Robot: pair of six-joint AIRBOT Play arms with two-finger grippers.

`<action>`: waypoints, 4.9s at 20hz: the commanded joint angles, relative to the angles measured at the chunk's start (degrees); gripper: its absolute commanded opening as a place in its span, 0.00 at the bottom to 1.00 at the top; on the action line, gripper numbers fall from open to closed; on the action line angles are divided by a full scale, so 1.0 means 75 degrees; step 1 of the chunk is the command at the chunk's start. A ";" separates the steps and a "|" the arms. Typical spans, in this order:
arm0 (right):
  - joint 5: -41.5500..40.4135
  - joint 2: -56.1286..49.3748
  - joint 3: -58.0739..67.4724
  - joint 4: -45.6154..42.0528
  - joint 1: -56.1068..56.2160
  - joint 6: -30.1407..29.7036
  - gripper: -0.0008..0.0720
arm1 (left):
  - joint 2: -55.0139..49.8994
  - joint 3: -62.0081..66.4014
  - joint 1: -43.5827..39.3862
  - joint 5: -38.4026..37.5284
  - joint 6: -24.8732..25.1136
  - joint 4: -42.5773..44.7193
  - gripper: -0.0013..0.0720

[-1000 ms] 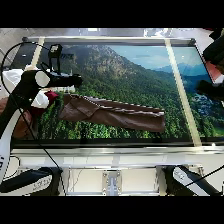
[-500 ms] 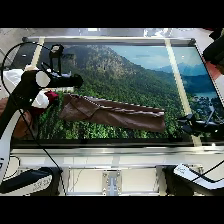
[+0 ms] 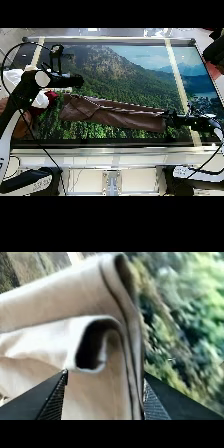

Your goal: Fold the shirts.

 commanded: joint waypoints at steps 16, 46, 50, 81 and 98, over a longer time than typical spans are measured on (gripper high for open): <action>0.2629 0.1276 0.3229 0.0985 0.1367 0.1084 0.02 | -0.2393 -0.0154 -0.1766 -0.0189 0.0976 -0.2594 0.03; -0.3229 -0.2632 0.9037 -0.0746 0.9302 0.2923 0.92 | 0.1052 0.0510 0.3719 -0.1970 0.1955 -0.2812 0.03; 0.0600 -0.2369 0.9568 -0.3998 0.7615 0.4214 0.81 | 0.1052 0.0510 0.3716 -0.1970 0.1955 -0.2809 0.03; 0.0283 -0.3689 0.7064 0.0105 0.6674 0.3596 0.02 | 0.0667 0.0501 0.3716 -0.2492 0.2124 -0.2812 0.03; 0.2346 0.1300 0.4928 -0.6306 -0.1102 0.4622 0.02 | 0.0667 0.0501 0.3713 -0.2567 0.2025 -0.2815 0.03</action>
